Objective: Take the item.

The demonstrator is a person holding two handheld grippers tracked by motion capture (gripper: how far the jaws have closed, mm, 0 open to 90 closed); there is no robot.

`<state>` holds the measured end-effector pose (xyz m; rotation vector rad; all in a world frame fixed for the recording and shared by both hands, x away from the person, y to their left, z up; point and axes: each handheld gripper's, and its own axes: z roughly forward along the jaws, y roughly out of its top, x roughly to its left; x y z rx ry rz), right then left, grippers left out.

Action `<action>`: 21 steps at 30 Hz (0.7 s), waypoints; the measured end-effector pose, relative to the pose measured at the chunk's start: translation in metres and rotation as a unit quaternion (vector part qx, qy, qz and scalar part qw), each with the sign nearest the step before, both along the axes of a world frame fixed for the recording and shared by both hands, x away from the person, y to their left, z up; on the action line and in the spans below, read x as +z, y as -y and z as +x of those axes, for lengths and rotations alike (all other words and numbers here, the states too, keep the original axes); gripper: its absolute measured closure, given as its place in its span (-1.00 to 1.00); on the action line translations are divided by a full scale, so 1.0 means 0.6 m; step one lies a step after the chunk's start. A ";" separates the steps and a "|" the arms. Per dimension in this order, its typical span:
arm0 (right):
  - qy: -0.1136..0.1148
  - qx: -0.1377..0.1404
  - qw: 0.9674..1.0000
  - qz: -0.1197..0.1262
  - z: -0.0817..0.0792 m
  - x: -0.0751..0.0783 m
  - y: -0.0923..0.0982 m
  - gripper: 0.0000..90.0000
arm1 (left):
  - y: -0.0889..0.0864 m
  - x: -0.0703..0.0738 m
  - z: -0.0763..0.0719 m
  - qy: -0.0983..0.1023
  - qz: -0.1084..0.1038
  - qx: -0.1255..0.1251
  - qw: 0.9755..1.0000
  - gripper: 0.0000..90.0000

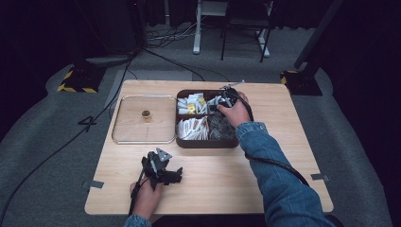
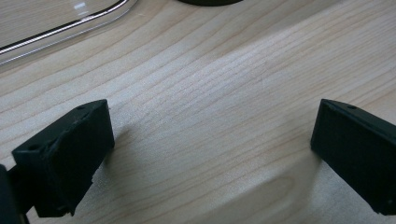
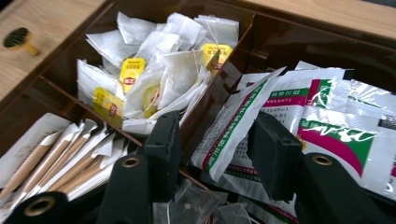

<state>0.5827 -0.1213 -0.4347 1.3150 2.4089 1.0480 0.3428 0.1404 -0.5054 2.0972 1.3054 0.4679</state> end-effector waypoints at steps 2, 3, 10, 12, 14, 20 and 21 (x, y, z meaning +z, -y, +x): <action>-0.001 -0.004 1.000 -0.005 0.003 -0.002 -0.005 0.26 | 0.000 0.000 0.000 0.000 0.000 0.000 1.000 -1.00; -0.006 -0.012 1.000 -0.008 0.007 -0.003 -0.008 0.37 | 0.000 0.000 0.000 0.000 0.000 0.000 1.000 -1.00; -0.018 -0.022 0.999 -0.018 0.010 -0.008 -0.014 0.75 | 0.000 0.000 0.000 0.000 0.000 0.000 1.000 -1.00; -0.023 -0.035 0.999 -0.013 0.008 -0.008 -0.011 0.89 | 0.000 0.000 0.000 0.000 0.000 0.000 1.000 -1.00; -0.023 -0.038 0.999 -0.011 0.008 -0.007 -0.010 0.90 | 0.000 0.000 0.000 0.000 0.000 0.000 1.000 -1.00; 0.005 -0.042 0.999 0.005 -0.001 0.017 0.001 0.92 | 0.000 0.000 0.000 0.000 0.001 -0.001 1.000 -1.00; 0.005 -0.042 0.999 0.005 -0.001 0.017 0.001 0.92 | 0.000 0.000 0.000 0.000 0.001 -0.001 1.000 -1.00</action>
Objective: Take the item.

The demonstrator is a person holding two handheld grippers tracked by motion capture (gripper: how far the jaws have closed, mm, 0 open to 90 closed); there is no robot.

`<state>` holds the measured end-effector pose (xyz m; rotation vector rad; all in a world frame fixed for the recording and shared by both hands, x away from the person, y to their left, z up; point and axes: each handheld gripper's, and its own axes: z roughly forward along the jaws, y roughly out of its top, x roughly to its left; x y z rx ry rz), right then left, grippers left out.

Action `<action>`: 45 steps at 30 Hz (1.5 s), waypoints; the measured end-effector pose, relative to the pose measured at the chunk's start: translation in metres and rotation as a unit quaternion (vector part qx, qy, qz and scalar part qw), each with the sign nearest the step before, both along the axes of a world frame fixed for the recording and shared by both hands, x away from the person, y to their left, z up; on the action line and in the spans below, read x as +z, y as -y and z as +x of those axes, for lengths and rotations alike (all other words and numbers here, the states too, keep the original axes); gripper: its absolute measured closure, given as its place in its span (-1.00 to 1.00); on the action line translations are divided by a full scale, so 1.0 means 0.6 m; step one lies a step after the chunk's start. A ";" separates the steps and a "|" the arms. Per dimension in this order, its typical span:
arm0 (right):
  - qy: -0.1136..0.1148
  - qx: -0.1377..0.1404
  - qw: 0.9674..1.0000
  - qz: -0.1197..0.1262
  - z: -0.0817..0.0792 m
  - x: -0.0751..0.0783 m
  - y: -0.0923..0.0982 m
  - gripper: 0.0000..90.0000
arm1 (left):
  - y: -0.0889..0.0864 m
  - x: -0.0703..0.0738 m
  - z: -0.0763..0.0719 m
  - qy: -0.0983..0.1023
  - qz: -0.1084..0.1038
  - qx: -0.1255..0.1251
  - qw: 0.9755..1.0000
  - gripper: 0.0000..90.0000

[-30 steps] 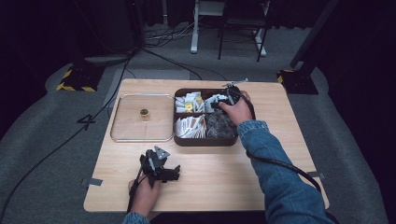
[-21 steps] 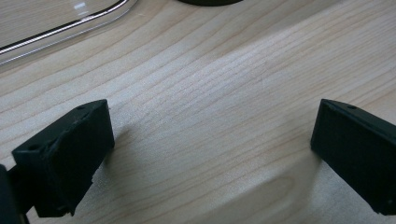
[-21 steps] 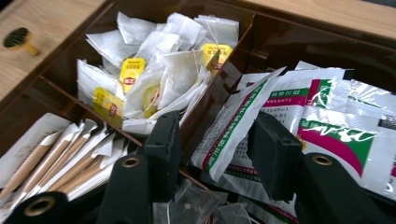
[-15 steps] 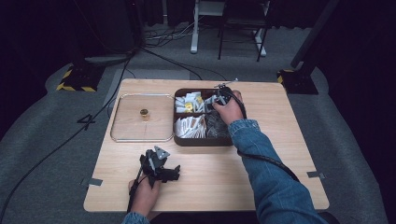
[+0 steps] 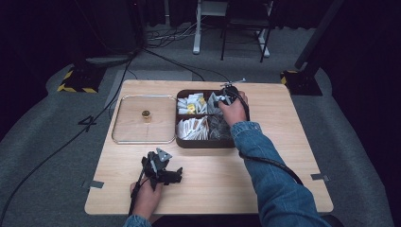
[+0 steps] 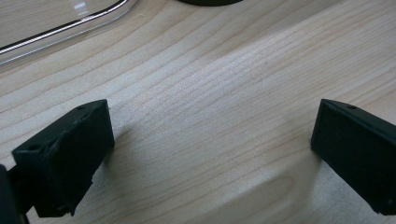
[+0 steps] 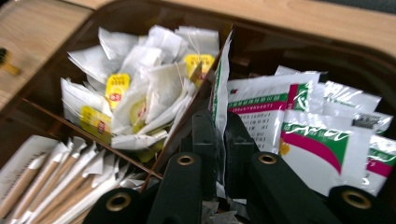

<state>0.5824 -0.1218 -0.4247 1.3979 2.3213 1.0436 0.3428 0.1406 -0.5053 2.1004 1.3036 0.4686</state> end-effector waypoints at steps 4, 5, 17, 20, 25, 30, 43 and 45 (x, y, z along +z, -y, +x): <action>0.010 0.006 1.000 0.009 -0.006 0.019 0.008 0.92 | 0.000 0.000 0.000 -0.001 -0.001 0.001 1.000 -1.00; 0.014 0.008 1.000 0.010 -0.007 0.024 0.010 0.92 | 0.000 0.000 0.000 0.000 -0.001 0.001 1.000 -1.00; 0.042 0.048 0.997 0.047 -0.044 0.096 0.042 0.92 | 0.001 0.000 0.000 -0.001 -0.002 0.001 1.000 -1.00; 0.045 0.058 0.996 0.058 -0.058 0.110 0.054 0.92 | 0.001 0.000 0.000 -0.001 -0.002 0.001 1.000 -1.00; 0.055 0.090 0.991 0.082 -0.099 0.130 0.070 0.92 | 0.000 0.000 0.000 0.000 -0.001 0.001 1.000 -1.00; 0.058 0.116 0.987 0.092 -0.139 0.145 0.085 0.92 | 0.000 0.000 0.000 0.000 -0.001 0.001 1.000 -1.00; 0.049 0.187 0.979 0.071 -0.236 0.162 0.090 0.92 | 0.001 0.000 0.000 -0.001 -0.002 0.001 1.000 -1.00; 0.046 0.198 0.977 0.065 -0.250 0.161 0.090 0.92 | 0.000 0.000 0.000 -0.001 -0.001 0.000 1.000 -1.00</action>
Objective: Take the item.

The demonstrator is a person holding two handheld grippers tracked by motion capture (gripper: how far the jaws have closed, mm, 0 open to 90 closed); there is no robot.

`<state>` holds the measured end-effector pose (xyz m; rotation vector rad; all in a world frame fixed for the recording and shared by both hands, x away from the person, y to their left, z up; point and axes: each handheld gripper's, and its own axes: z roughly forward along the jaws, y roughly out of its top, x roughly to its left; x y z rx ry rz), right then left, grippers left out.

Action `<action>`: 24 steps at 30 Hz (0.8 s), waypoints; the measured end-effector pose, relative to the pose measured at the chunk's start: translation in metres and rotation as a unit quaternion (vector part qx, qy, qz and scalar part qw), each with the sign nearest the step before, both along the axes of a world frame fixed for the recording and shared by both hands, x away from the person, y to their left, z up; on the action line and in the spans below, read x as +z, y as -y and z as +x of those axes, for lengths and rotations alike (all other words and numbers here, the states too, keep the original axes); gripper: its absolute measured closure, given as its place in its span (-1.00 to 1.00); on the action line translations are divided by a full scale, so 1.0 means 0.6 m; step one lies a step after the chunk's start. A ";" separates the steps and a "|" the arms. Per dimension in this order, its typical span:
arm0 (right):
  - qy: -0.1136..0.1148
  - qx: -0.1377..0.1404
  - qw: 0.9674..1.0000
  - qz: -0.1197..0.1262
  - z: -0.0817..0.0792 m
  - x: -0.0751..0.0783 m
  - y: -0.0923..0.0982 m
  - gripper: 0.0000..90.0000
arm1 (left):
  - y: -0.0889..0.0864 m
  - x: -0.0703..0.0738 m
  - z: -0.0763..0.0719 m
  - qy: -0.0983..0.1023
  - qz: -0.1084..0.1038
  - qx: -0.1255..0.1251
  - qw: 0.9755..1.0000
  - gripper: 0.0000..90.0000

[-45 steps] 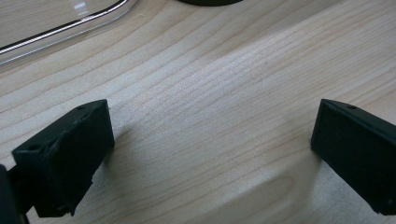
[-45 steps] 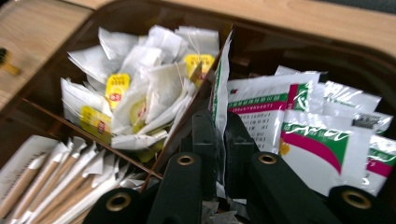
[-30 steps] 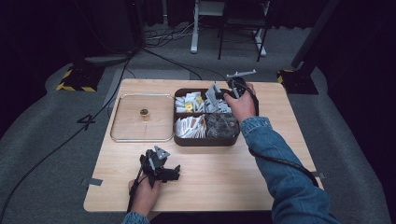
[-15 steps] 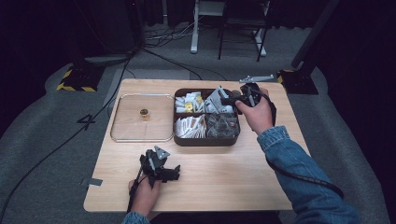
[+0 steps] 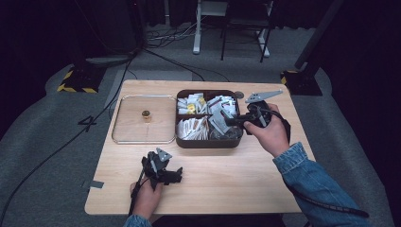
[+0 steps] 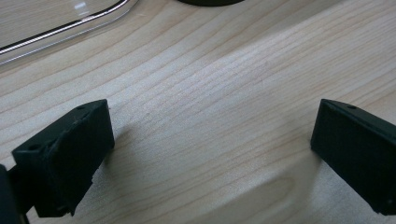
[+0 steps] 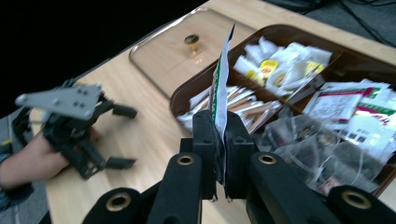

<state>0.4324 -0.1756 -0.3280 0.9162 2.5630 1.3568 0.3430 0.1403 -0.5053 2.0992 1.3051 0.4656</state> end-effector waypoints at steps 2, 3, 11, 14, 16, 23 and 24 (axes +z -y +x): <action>-0.001 0.007 1.000 -0.003 -0.010 -0.001 0.000 0.92 | 0.000 0.000 0.000 0.000 0.000 0.000 1.000 -1.00; -0.004 0.011 1.000 -0.005 -0.017 -0.001 -0.001 0.92 | 0.000 0.000 0.000 0.000 0.000 0.000 1.000 -1.00; -0.015 0.036 0.999 -0.016 -0.057 -0.010 -0.003 0.92 | 0.000 0.000 0.000 0.000 0.000 0.000 1.000 -1.00; -0.015 0.039 0.999 -0.021 -0.078 -0.025 -0.002 0.92 | 0.001 0.000 0.000 -0.001 -0.001 0.002 1.000 -1.00; -0.017 0.040 0.999 -0.019 -0.084 -0.030 -0.001 0.92 | 0.001 0.000 0.000 0.000 0.000 0.002 1.000 -1.00; -0.021 0.045 0.998 -0.036 -0.111 -0.059 -0.001 0.92 | 0.001 0.000 0.000 -0.001 0.000 0.003 1.000 -1.00; -0.020 0.047 0.998 -0.038 -0.113 -0.062 -0.002 0.92 | 0.001 0.000 0.000 0.000 0.000 0.003 1.000 -1.00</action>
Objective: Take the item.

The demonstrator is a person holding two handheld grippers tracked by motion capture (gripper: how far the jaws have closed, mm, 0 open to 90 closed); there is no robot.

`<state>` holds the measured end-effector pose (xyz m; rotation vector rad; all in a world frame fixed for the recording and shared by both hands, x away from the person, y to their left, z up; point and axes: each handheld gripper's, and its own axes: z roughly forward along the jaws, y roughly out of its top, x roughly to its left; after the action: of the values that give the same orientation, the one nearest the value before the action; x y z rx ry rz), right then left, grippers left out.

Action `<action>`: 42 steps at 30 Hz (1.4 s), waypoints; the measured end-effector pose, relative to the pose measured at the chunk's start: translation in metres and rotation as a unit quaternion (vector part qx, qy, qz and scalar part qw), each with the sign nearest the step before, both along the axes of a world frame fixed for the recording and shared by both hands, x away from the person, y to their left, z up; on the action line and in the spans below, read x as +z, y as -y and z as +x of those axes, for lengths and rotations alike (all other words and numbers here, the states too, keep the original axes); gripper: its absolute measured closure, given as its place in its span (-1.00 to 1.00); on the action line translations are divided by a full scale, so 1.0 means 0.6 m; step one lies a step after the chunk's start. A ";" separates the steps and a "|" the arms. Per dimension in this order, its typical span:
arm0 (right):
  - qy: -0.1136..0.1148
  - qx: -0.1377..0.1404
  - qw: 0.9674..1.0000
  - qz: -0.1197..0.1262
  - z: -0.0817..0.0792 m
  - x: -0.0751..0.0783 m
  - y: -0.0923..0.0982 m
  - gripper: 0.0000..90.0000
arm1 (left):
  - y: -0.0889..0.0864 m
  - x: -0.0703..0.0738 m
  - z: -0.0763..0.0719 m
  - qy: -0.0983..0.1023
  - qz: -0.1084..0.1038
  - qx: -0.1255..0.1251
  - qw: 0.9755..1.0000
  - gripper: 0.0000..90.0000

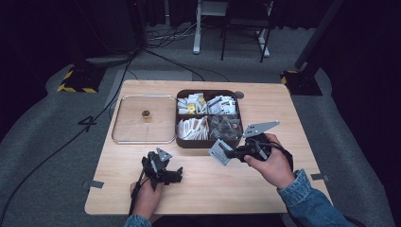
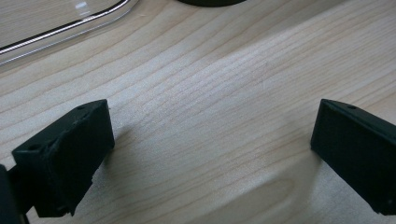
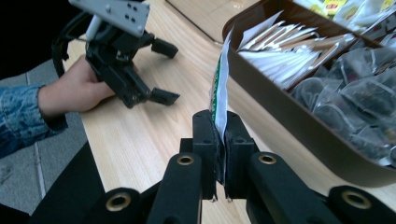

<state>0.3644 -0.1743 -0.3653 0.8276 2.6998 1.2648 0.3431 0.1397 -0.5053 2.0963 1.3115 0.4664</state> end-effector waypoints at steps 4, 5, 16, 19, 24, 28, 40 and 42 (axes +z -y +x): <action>-0.012 0.008 1.000 -0.016 -0.011 -0.018 -0.004 0.92 | 0.000 0.000 0.000 0.000 0.000 0.000 1.000 -1.00; -0.012 0.008 1.000 -0.016 -0.011 -0.018 -0.004 0.92 | 0.000 0.000 0.000 0.000 0.000 0.000 1.000 -1.00; -0.044 0.016 0.998 -0.052 -0.023 -0.065 -0.009 0.92 | 0.000 0.000 0.000 0.000 0.000 0.000 1.000 -1.00; -0.047 0.019 0.997 -0.060 -0.028 -0.074 -0.012 0.92 | 0.000 0.000 0.000 0.000 0.000 0.000 1.000 -1.00; -0.056 0.024 0.996 -0.071 -0.032 -0.092 -0.015 0.92 | 0.000 0.000 0.000 0.001 0.000 0.000 1.000 -1.00; -0.063 0.025 0.995 -0.073 -0.034 -0.102 -0.014 0.92 | 0.000 0.000 0.000 0.000 0.000 0.000 1.000 -1.00; -0.082 0.026 0.993 -0.084 -0.036 -0.123 -0.015 0.90 | 0.000 0.000 0.000 0.001 0.000 0.000 1.000 -1.00; -0.084 0.026 0.993 -0.084 -0.035 -0.124 -0.014 0.89 | 0.000 0.000 0.000 0.000 0.000 0.000 1.000 -1.00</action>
<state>0.3434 -0.1657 -0.4397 0.8853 2.9264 1.0002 0.3430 0.1397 -0.5053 2.0961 1.3114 0.4663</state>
